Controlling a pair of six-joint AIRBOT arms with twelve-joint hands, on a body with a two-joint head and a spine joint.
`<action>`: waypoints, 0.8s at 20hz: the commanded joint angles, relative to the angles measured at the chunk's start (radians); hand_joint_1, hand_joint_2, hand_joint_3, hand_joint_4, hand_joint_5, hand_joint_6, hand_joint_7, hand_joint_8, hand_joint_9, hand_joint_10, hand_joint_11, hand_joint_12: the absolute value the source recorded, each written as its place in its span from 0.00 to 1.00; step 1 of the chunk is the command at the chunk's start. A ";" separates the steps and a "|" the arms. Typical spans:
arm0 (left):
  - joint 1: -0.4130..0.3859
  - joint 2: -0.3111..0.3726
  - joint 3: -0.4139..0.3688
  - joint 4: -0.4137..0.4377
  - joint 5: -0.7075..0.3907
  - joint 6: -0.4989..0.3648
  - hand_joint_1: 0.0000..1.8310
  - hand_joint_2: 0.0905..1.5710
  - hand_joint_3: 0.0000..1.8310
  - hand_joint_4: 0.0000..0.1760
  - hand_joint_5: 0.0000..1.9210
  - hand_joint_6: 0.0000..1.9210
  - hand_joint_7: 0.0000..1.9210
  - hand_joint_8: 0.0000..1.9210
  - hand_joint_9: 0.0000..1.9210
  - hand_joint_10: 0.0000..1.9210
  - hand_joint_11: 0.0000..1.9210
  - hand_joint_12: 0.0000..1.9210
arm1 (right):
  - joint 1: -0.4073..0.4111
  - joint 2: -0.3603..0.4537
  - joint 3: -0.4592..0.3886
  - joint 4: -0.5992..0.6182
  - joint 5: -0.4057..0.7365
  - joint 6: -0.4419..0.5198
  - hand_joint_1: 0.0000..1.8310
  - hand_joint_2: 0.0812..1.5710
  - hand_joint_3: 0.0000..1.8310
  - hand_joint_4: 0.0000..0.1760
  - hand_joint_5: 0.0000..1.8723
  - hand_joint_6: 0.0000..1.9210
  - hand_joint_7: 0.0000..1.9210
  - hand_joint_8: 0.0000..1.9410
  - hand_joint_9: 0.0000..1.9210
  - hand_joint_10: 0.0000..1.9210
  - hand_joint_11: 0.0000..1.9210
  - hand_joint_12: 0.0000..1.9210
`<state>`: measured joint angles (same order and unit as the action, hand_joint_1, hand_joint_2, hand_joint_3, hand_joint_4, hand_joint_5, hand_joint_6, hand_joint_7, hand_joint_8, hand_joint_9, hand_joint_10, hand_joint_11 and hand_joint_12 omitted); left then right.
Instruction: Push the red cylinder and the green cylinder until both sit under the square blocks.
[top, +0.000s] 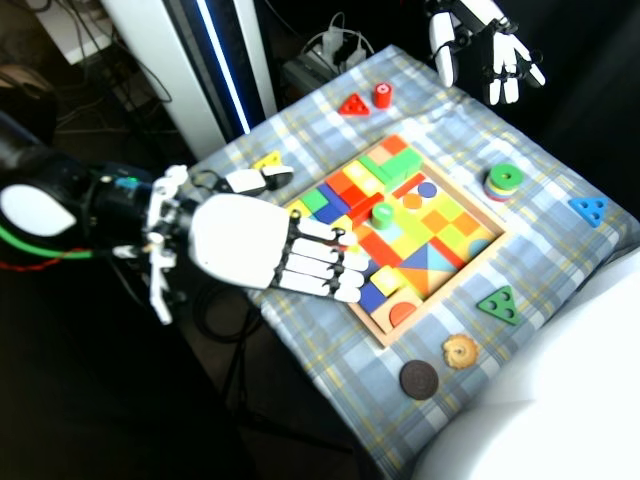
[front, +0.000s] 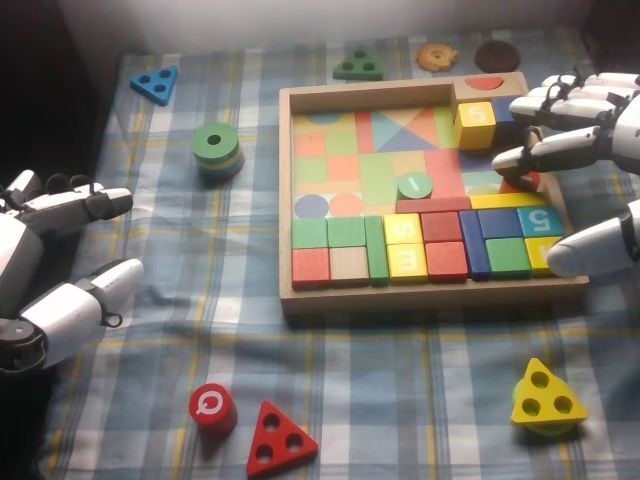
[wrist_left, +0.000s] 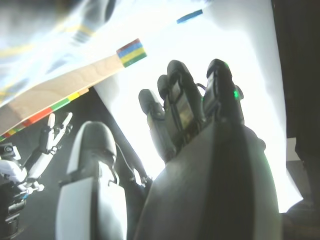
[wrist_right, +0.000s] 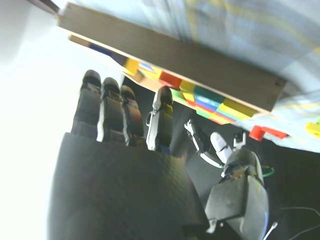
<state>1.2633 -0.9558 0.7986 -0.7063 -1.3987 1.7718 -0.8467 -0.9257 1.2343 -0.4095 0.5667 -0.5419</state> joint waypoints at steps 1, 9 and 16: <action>-0.006 0.002 0.001 0.032 -0.114 -0.005 0.42 0.79 0.00 0.00 0.33 0.00 0.25 0.00 0.22 0.00 0.00 0.00 | 0.001 0.007 -0.005 0.021 0.074 0.002 0.00 0.49 0.00 1.00 0.20 0.01 0.00 0.00 0.00 0.00 0.00 0.00; -0.006 0.002 0.001 0.030 -0.112 -0.005 0.43 0.79 0.00 0.00 0.32 0.00 0.24 0.00 0.21 0.00 0.00 0.00 | 0.005 0.026 -0.016 0.049 0.116 0.002 0.00 0.49 0.00 0.86 0.21 0.01 0.00 0.00 0.00 0.00 0.00 0.00; -0.005 0.001 0.001 0.026 -0.117 -0.005 0.44 0.78 0.00 0.03 0.32 0.00 0.24 0.00 0.23 0.01 0.00 0.00 | 0.035 0.028 -0.027 0.079 0.215 0.002 0.00 0.50 0.00 0.71 0.20 0.00 0.00 0.00 0.00 0.00 0.00 0.00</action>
<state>1.2633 -0.9558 0.7986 -0.7136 -1.3987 1.7718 -0.8249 -0.9001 1.2087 -0.3626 0.6746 -0.5415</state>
